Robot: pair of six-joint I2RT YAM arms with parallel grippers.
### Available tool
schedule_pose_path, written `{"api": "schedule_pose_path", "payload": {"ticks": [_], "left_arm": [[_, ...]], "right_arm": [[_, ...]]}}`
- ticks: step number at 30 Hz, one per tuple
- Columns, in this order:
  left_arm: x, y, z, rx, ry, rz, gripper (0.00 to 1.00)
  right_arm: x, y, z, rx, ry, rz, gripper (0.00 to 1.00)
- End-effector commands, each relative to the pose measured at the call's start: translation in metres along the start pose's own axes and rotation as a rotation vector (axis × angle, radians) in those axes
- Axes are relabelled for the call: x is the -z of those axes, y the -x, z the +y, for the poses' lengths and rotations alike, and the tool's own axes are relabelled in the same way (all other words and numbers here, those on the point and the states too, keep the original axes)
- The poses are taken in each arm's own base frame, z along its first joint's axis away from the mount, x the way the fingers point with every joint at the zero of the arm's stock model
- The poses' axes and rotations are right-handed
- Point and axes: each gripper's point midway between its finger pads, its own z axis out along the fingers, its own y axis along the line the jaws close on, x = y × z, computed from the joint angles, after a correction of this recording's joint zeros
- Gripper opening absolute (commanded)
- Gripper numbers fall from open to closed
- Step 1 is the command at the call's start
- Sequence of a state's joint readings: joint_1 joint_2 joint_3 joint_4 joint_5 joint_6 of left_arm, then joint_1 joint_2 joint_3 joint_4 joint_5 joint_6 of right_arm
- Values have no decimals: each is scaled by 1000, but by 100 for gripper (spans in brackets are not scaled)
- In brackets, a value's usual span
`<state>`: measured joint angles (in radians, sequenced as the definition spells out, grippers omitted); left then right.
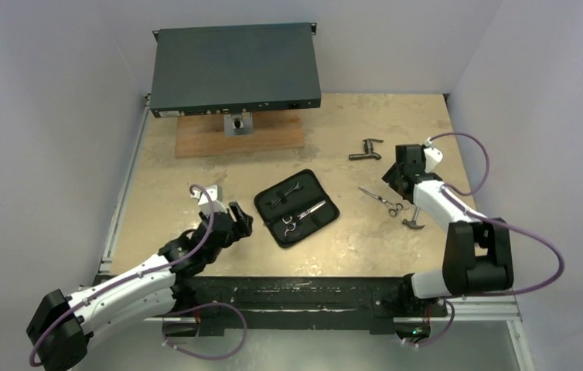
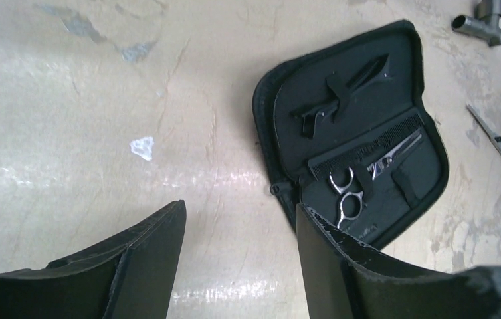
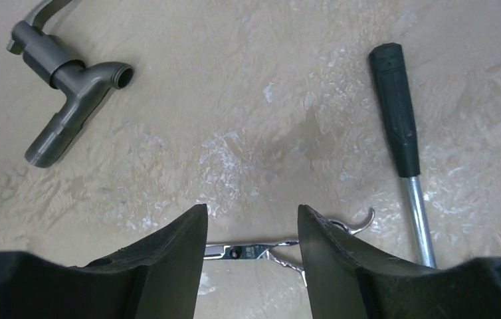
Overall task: Sort the hair-cutting tools
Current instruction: Adjust the scissors at the center of the board.
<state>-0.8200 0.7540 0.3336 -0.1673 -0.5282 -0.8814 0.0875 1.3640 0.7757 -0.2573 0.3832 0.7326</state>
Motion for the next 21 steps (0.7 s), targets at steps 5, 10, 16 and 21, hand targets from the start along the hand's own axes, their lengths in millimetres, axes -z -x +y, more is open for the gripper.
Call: {"api": "schedule_pose_path", "payload": {"ticks": [5, 10, 16, 21], "left_arm": [[3, -33, -14, 76, -116, 115, 61], [4, -46, -20, 71, -147, 172, 59], [0, -55, -26, 41, -155, 218, 58], [-2, -63, -30, 17, -161, 261, 58]], "right_arm": [[-29, -21, -2, 44, -78, 84, 50], [-33, -41, 2, 44, -30, 127, 48], [-25, -66, 10, 81, 16, 164, 46], [-8, -84, 16, 122, 44, 181, 45]]}}
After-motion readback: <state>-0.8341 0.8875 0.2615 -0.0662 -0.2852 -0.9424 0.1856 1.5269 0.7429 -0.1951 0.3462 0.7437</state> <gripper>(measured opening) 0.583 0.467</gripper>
